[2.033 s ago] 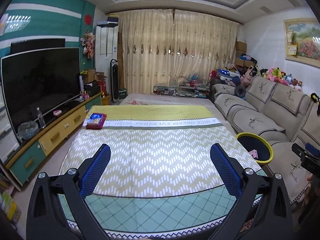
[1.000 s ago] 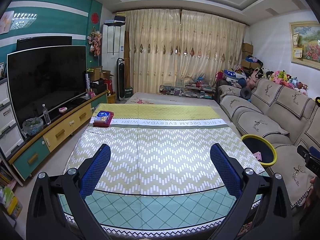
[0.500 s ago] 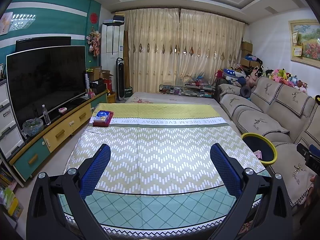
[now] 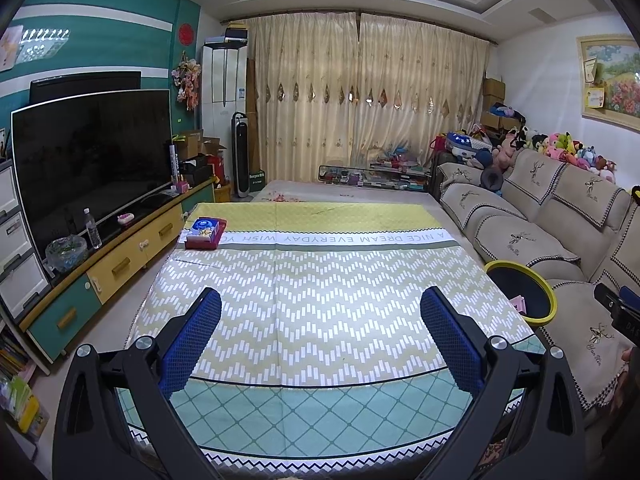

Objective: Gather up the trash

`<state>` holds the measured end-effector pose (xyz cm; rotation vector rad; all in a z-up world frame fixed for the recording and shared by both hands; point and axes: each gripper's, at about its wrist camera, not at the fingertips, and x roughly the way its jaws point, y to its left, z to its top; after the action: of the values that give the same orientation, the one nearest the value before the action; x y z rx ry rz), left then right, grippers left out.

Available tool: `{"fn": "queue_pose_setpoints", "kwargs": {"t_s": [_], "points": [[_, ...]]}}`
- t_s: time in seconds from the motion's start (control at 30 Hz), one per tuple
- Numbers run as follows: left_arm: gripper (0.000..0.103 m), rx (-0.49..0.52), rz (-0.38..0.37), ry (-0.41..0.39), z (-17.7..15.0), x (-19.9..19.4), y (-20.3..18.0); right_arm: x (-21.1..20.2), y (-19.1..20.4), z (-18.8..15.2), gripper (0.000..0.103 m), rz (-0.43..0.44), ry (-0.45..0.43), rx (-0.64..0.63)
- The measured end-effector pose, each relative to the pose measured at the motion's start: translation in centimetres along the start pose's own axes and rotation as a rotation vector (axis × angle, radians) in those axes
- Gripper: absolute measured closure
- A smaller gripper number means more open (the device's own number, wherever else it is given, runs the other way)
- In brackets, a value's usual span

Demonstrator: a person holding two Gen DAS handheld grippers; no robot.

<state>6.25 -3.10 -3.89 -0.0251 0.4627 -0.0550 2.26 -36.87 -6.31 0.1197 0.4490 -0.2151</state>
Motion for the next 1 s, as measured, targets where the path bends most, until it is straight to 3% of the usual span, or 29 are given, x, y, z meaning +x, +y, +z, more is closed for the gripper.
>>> {"fn": "queue_pose_setpoints", "kwargs": {"t_s": [1.0], "points": [[0.005, 0.005, -0.002, 0.015, -0.35, 0.30, 0.35, 0.33, 0.09, -0.55, 0.007, 0.000, 0.006, 0.003]]}}
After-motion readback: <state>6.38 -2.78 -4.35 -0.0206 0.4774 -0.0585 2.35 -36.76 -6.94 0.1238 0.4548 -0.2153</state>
